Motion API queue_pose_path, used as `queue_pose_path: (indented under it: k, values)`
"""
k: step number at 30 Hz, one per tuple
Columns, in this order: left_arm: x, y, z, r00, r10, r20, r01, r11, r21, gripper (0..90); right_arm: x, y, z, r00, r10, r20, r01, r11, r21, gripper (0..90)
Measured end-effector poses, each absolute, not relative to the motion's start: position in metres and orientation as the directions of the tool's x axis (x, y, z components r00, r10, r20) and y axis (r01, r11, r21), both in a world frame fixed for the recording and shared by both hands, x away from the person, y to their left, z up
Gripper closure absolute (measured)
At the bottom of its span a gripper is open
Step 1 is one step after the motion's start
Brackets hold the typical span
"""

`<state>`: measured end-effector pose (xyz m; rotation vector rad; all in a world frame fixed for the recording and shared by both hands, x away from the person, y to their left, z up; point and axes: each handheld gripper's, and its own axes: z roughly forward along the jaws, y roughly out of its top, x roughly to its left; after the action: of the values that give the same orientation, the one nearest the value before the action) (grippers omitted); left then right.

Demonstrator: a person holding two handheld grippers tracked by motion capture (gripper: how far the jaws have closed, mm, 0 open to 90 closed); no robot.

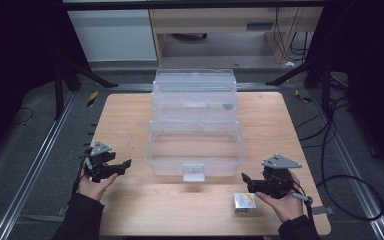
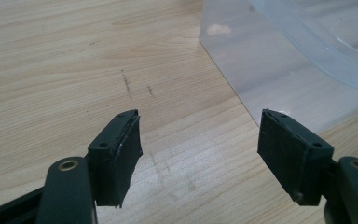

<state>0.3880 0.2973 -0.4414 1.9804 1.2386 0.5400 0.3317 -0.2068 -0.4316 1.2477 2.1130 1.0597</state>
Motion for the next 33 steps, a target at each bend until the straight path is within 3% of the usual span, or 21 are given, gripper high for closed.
queue_pose_path:
  k: [20, 33]
  values:
    - [0.387, 0.295, -0.445, 0.451, 0.893, -0.014, 0.601, -0.292, 0.744, 28.3, 0.299, -0.19, -0.457, -0.534, 0.844, 0.049, 0.574, 0.319, 0.754, 12.9]
    - [0.388, 0.294, -0.447, 0.457, 0.889, -0.005, 0.607, -0.308, 0.732, 27.8, 0.295, -0.191, -0.466, -0.673, 0.739, 0.029, 0.517, 0.443, 0.732, 13.8]
